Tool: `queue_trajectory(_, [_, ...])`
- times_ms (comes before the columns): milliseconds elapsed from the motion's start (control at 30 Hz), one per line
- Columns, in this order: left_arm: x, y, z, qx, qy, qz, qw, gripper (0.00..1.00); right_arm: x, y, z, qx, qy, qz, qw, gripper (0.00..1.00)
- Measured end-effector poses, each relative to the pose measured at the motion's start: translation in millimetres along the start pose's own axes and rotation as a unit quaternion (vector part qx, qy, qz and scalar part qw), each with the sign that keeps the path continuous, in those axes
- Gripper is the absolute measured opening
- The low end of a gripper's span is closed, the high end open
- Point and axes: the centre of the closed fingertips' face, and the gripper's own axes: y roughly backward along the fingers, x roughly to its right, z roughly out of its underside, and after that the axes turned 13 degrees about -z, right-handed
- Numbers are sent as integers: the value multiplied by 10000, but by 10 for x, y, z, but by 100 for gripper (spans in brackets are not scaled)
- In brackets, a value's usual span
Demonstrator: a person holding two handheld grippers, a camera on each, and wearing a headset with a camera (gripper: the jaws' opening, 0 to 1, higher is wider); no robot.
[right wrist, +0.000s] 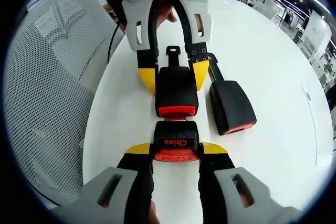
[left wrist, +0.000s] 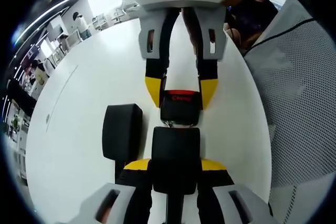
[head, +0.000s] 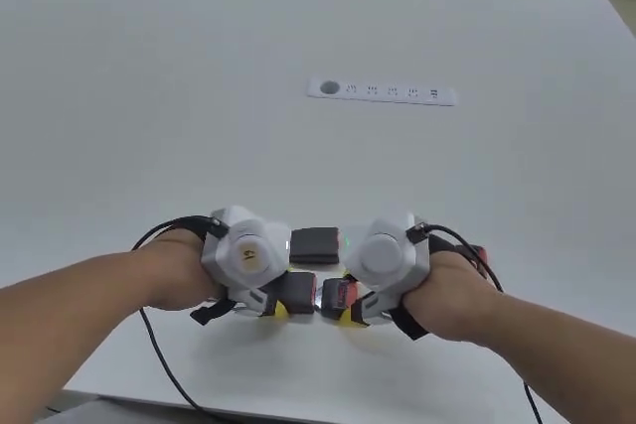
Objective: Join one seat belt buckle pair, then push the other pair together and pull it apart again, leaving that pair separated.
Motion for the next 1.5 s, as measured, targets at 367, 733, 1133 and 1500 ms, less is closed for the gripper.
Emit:
queue_trajectory(367, [1,10,-3,3,-14,-13,10000,33,4,1,15,-6,-68,26,10000,30])
queue_trajectory(733, [-24,-28,30,-59,12,3,10000,33,21,-6,22,24,-96,63,9999,31])
queue_trajectory(1133, [-28,-31,24,-151,-271,-64,9995,35,0,-7,39,-40,-87,55,9999,33])
queue_trajectory(1500, [-19,67,0,-59,103,-161,9998,39,-9,93,-40,283,-156,208,9993,36])
